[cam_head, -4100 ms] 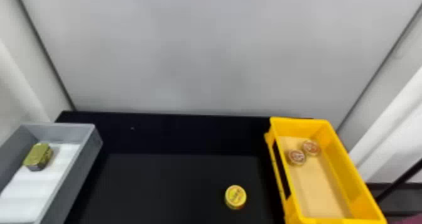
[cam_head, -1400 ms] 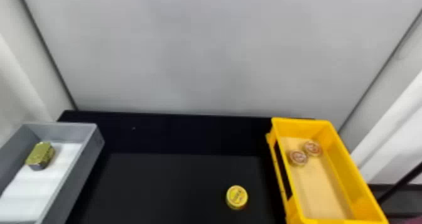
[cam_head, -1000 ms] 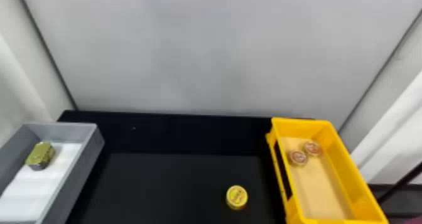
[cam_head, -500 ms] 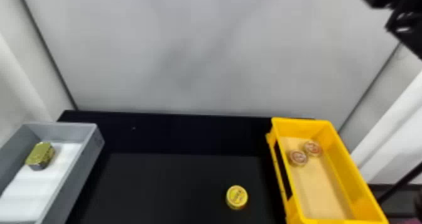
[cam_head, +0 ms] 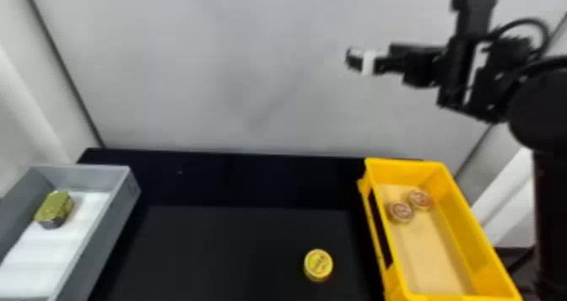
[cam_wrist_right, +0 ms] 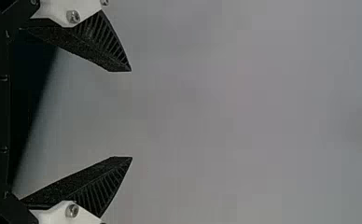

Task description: Pick up the round yellow can and place it in the yellow rectangular box

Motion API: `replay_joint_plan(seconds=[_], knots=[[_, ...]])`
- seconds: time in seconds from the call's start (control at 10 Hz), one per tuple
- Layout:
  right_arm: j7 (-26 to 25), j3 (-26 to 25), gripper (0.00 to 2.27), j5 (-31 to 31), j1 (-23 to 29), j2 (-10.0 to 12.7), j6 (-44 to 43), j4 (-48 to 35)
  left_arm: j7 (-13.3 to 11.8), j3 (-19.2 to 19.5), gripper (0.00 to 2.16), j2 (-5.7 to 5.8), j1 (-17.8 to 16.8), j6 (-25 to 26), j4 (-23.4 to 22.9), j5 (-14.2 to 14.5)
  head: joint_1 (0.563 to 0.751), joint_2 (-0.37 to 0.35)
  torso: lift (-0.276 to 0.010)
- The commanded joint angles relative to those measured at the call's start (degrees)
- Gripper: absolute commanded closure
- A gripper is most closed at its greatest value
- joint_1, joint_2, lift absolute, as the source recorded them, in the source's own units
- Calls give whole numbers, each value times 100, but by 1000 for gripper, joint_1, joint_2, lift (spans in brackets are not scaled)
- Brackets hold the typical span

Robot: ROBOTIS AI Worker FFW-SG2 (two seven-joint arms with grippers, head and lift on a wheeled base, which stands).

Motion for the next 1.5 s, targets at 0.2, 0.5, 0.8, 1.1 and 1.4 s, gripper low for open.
replay_joint_plan(seconds=[0.2, 0.5, 0.8, 1.1, 1.4], knots=[[2789, 775, 94, 2482, 255, 104, 16, 1132, -60, -72, 82, -120, -94, 4, 197, 0, 694, -78, -3], [4592, 1074, 107, 4592, 642, 429, -731, 1783, -60, -46, 82, -200, -103, -4, 276, -9, 694, -78, -3], [4794, 1109, 102, 4671, 844, 552, -907, 2486, -60, -28, 82, -235, -85, -22, 285, 0, 694, -78, -3], [4996, 1382, 94, 4715, 852, 561, -1162, 3031, -52, -19, 82, -235, -85, -48, 285, 0, 694, -78, -3], [5146, 1672, 94, 4715, 879, 491, -1382, 3453, -34, 51, 82, -270, -41, -119, 293, 0, 694, -78, -3]])
